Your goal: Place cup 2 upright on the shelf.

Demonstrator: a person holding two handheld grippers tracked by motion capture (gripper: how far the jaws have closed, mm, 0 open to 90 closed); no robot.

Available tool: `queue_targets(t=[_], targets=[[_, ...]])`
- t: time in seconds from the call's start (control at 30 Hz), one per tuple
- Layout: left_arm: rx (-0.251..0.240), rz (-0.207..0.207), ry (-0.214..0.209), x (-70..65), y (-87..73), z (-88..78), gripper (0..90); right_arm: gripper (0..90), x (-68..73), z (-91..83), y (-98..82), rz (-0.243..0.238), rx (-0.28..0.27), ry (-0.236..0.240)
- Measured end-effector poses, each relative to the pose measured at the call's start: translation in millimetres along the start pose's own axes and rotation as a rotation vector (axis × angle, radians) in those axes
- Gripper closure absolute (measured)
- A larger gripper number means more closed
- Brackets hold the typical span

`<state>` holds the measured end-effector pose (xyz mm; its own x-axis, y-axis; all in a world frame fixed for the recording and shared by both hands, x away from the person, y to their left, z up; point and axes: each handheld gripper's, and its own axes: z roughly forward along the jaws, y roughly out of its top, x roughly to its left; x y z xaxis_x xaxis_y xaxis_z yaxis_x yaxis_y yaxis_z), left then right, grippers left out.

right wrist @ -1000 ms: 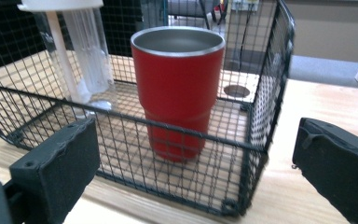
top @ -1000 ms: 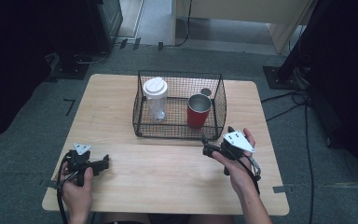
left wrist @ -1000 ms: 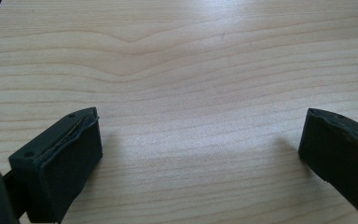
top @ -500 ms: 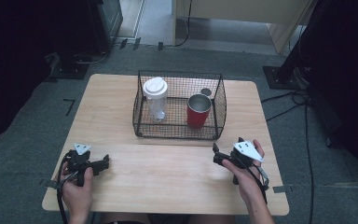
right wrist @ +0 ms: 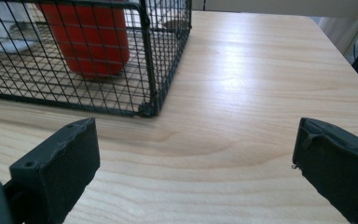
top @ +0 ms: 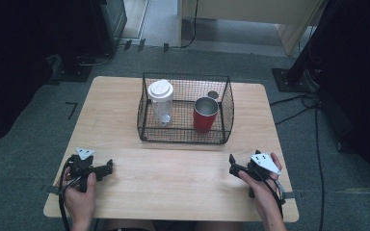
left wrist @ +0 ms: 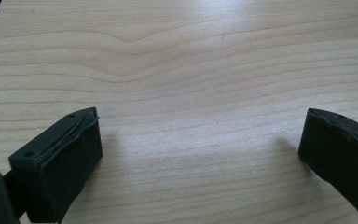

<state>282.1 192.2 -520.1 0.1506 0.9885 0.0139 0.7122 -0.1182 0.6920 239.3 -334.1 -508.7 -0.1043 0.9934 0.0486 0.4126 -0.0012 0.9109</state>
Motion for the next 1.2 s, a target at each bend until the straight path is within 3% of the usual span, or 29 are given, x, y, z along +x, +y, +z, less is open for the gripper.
queue_targets(t=[0.67,0.97,1.2], targets=[[0.000,0.001,0.000,0.0,0.0,0.0,0.0,0.0,-30.3,-16.0,-19.7,-0.028,0.060,-0.067],[0.000,0.001,0.000,0.0,0.0,0.0,0.0,0.0,-43.6,-22.9,-23.5,-0.041,0.125,-0.060],[0.000,0.001,0.000,0.0,-0.1,0.0,0.0,0.0,-51.1,-25.6,-27.5,-0.045,0.246,-0.057]])
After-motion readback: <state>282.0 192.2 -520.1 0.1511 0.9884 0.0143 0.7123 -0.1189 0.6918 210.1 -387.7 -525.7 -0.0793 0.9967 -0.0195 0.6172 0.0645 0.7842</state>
